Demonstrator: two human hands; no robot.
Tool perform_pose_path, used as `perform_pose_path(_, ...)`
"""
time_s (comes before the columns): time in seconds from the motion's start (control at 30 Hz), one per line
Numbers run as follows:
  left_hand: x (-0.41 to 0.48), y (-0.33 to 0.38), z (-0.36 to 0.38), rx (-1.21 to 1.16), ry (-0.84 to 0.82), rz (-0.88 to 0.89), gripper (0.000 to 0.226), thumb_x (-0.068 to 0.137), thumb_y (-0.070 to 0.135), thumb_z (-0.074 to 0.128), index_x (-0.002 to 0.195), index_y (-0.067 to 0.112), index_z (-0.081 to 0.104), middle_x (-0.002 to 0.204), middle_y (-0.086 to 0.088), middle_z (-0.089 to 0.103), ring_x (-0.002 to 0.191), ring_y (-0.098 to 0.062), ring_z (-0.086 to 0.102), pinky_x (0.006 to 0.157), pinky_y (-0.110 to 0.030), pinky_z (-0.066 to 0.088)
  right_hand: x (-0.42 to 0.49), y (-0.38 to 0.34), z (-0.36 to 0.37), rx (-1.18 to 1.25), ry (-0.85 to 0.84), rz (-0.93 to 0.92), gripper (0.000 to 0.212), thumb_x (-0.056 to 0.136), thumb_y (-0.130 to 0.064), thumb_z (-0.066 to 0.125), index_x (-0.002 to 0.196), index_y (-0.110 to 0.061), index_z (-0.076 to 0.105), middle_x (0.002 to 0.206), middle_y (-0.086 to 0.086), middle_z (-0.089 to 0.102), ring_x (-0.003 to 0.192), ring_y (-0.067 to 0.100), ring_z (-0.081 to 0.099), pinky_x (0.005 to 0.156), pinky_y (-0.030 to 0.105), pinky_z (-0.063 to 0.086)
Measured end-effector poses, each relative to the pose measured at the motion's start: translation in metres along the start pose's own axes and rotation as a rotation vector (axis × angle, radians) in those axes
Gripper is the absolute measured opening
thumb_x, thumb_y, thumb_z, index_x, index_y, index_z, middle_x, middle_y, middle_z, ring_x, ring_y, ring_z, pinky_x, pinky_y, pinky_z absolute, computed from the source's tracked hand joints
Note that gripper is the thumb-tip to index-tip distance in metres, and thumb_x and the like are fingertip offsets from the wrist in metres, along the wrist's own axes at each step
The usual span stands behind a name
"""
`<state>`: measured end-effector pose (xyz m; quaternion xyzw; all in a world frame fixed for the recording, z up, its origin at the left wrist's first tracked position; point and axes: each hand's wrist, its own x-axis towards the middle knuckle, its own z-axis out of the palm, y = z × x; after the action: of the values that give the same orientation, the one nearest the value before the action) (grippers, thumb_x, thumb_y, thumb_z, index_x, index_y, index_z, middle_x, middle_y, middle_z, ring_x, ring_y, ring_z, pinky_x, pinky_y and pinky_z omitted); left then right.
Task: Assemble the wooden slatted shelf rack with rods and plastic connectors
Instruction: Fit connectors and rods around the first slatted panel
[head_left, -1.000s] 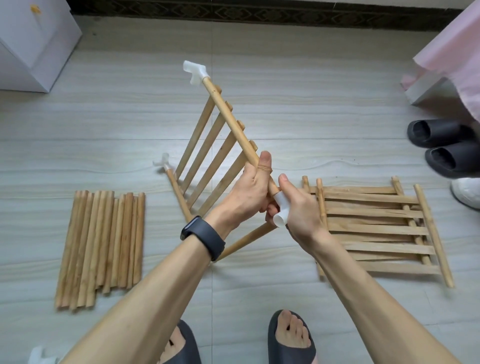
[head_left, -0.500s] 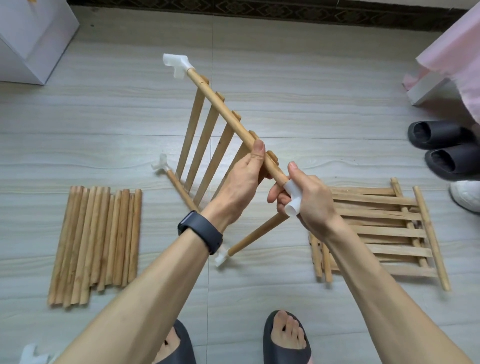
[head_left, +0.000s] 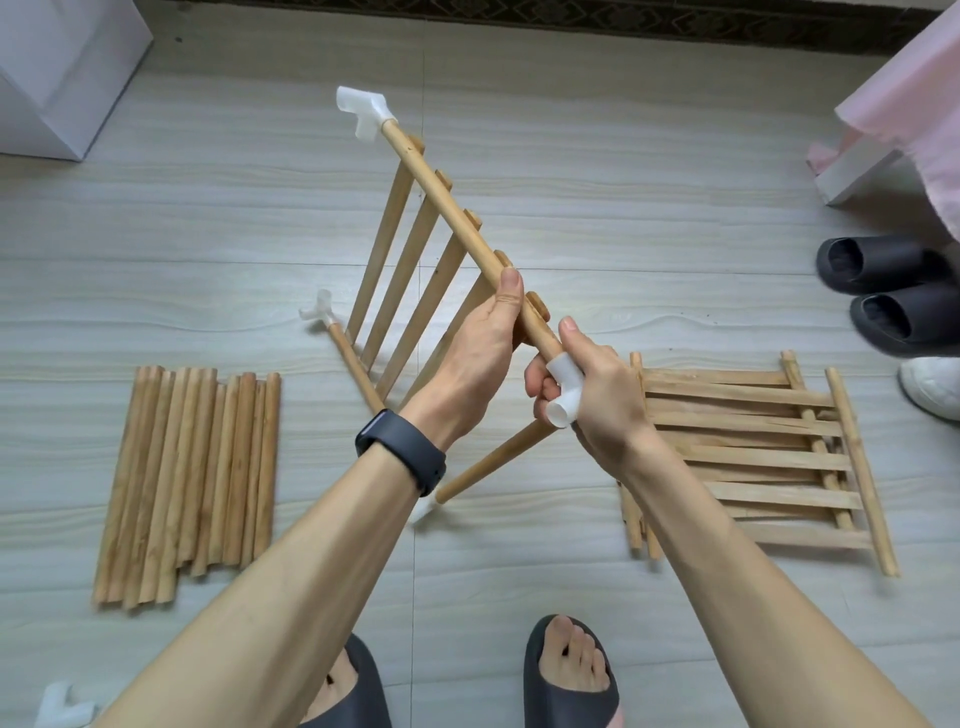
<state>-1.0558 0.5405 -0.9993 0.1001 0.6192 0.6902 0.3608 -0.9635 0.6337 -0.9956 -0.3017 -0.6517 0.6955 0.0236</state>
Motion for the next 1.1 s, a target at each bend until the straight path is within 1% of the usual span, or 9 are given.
perform_pose_path(0.07, 0.001, 0.001, 0.001, -0.017, 0.004, -0.011, 0.055, 0.105, 0.056, 0.032, 0.078, 0.017, 0.059, 0.069, 0.008, 0.056, 0.076, -0.015, 0.053, 0.103, -0.044, 0.046, -0.001, 0.000, -0.002, 0.071, 0.028, -0.010, 0.066, 0.104, -0.043, 0.039, 0.074, 0.007, 0.070, 0.067, 0.020, 0.054, 0.048, 0.020, 0.046, 0.060, 0.036, 0.037)
perform_pose_path(0.23, 0.001, -0.007, 0.006, -0.002, 0.035, -0.002, 0.056, 0.104, 0.059, 0.032, 0.081, 0.016, 0.059, 0.067, 0.006, 0.055, 0.074, -0.014, 0.056, 0.099, -0.047, 0.047, -0.008, 0.004, 0.010, 0.057, 0.254, 0.002, 0.065, 0.103, -0.040, 0.043, 0.047, -0.019, 0.067, 0.056, 0.003, 0.062, 0.046, 0.018, 0.049, 0.056, 0.033, 0.041)
perform_pose_path(0.4, 0.003, -0.006, 0.007, 0.009, 0.071, -0.007, 0.054, 0.105, 0.057, 0.031, 0.081, 0.016, 0.057, 0.066, 0.011, 0.059, 0.076, -0.011, 0.059, 0.092, -0.039, 0.049, -0.006, -0.008, 0.011, 0.048, 0.250, 0.045, 0.060, 0.105, -0.034, 0.044, 0.055, -0.022, 0.076, 0.064, 0.009, 0.069, 0.049, 0.021, 0.048, 0.059, 0.037, 0.038)
perform_pose_path(0.5, 0.002, -0.005, 0.005, -0.021, 0.072, 0.003, 0.054, 0.106, 0.055, 0.032, 0.080, 0.015, 0.057, 0.070, 0.002, 0.057, 0.074, -0.013, 0.058, 0.088, -0.036, 0.051, -0.008, -0.004, 0.018, -0.069, 0.324, 0.000, 0.063, 0.104, -0.037, 0.040, 0.053, -0.024, 0.073, 0.061, 0.007, 0.069, 0.048, 0.018, 0.054, 0.058, 0.034, 0.042)
perform_pose_path(0.6, -0.003, -0.004, 0.004, -0.018, 0.027, -0.008, 0.057, 0.107, 0.055, 0.030, 0.081, 0.012, 0.056, 0.069, -0.016, 0.048, 0.057, -0.015, 0.055, 0.079, -0.034, 0.050, -0.012, -0.002, 0.017, -0.002, 0.222, -0.002, 0.065, 0.107, -0.032, 0.040, 0.051, -0.024, 0.071, 0.058, 0.001, 0.065, 0.048, 0.016, 0.052, 0.058, 0.034, 0.042)
perform_pose_path(0.7, -0.004, -0.003, 0.008, -0.019, 0.043, -0.021, 0.057, 0.107, 0.055, 0.029, 0.081, 0.011, 0.055, 0.060, -0.009, 0.050, 0.053, -0.017, 0.051, 0.076, -0.034, 0.047, -0.011, -0.005, 0.016, 0.087, 0.182, 0.026, 0.061, 0.108, -0.028, 0.042, 0.056, -0.024, 0.076, 0.060, 0.004, 0.065, 0.048, 0.015, 0.049, 0.058, 0.037, 0.039)
perform_pose_path(0.87, 0.001, 0.000, 0.001, -0.010, 0.048, -0.017, 0.056, 0.106, 0.055, 0.031, 0.081, 0.011, 0.055, 0.069, -0.007, 0.054, 0.052, -0.015, 0.047, 0.076, -0.031, 0.049, -0.011, -0.003, 0.031, -0.059, 0.347, -0.023, 0.059, 0.104, -0.039, 0.037, 0.057, -0.036, 0.073, 0.063, 0.010, 0.067, 0.046, 0.012, 0.057, 0.056, 0.029, 0.043)
perform_pose_path(1.0, 0.001, 0.000, 0.000, 0.026, 0.067, -0.017, 0.056, 0.106, 0.055, 0.032, 0.083, 0.011, 0.058, 0.072, -0.009, 0.058, 0.063, -0.016, 0.056, 0.084, -0.034, 0.051, -0.010, -0.003, 0.032, 0.167, 0.295, 0.081, 0.057, 0.103, -0.033, 0.042, 0.057, -0.035, 0.075, 0.067, 0.009, 0.059, 0.048, 0.009, 0.048, 0.057, 0.031, 0.040)
perform_pose_path(1.1, 0.000, -0.005, 0.008, 0.055, 0.004, -0.053, 0.054, 0.106, 0.054, 0.032, 0.085, 0.010, 0.056, 0.059, 0.002, 0.056, 0.051, -0.015, 0.049, 0.059, -0.026, 0.047, -0.010, 0.004, 0.031, 0.230, 0.247, 0.121, 0.053, 0.100, -0.033, 0.043, 0.057, -0.032, 0.074, 0.061, -0.001, 0.058, 0.053, 0.011, 0.046, 0.057, 0.032, 0.036)
